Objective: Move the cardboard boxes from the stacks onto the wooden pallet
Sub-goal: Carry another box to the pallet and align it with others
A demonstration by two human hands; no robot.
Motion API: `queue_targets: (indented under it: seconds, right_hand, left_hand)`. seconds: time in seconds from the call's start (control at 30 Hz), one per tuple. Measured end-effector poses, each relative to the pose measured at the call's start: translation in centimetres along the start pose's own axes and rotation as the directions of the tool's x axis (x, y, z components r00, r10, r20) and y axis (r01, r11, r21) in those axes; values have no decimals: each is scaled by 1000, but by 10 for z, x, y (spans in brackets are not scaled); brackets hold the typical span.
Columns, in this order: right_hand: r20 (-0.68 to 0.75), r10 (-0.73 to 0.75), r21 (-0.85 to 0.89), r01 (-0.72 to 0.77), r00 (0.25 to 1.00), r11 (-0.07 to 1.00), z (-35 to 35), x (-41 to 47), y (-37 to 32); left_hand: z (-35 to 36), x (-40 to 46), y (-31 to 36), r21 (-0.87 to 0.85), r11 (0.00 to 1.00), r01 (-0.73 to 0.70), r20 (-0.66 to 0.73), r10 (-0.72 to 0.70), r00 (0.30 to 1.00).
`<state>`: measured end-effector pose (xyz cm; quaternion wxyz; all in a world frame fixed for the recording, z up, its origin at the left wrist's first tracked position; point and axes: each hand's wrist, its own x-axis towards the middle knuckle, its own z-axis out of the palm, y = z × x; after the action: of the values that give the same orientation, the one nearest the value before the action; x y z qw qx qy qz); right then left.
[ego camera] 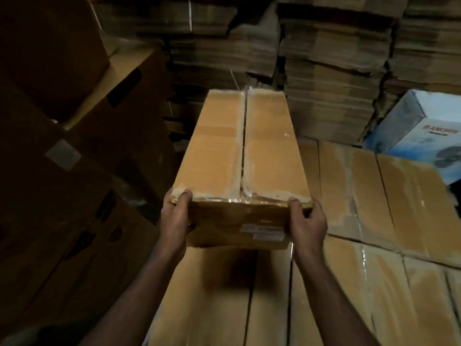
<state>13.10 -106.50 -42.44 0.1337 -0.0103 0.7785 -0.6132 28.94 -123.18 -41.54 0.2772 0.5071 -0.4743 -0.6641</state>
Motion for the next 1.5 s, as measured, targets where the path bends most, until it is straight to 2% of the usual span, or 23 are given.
queue_targets:
  seconds: [0.17, 0.37, 0.63, 0.77, 0.87, 0.93, 1.0, 1.07, 1.13, 1.23, 1.3, 1.4, 1.5]
  right_hand:
    - [-92, -74, -38, 71, 993, 997, 110, 55, 38]
    - [-96, -89, -46, 85, 991, 995, 177, 116, 115]
    - [-98, -87, -122, 74, 991, 990, 201, 159, 215]
    - [-24, -38, -140, 35, 999, 989, 197, 166, 257]
    - [22, -15, -209, 19, 1000, 978, 191, 170, 283]
    - [46, -18, -304, 31, 999, 952, 184, 171, 293]
    - [76, -19, -443, 51, 997, 895, 177, 171, 298]
    - [103, -4, -571, 63, 995, 818, 175, 170, 302]
    - [106, -2, -653, 71, 994, 754, 177, 167, 307]
    - [68, -56, -822, 88, 996, 563, 183, 161, 314]
    - [50, -103, -872, 94, 993, 481, 184, 157, 318]
    - [64, -164, -857, 138, 984, 496, 182, 151, 329]
    - [117, -243, -797, 237, 963, 555, 175, 151, 340]
  left_hand:
    - [-11, 142, -28, -18, 999, -32, 75, 33, 997]
    - [-1, 256, -96, -6, 993, -121, 150, 121, 981]
    - [9, 322, -182, 13, 997, -79, 205, 75, 976]
    - [4, 329, -217, 112, 993, -30, 239, 2, 971]
    - [-5, 336, -242, 264, 965, -10, 258, -61, 964]
    - [-7, 341, -246, 425, 899, -100, 256, -13, 967]
    - [-9, 345, -249, 592, 786, -176, 247, 30, 969]
    - [-12, 347, -256, 701, 690, -177, 231, 14, 973]
    - [-13, 346, -265, 755, 637, -157, 222, -23, 975]
    - [-11, 344, -277, 776, 606, -176, 257, -49, 965]
    - [-11, 339, -283, 783, 585, -211, 276, -24, 961]
    - [-9, 336, -291, 759, 601, -253, 289, 38, 957]
    - [-4, 341, -294, 706, 672, -223, 287, 16, 958]
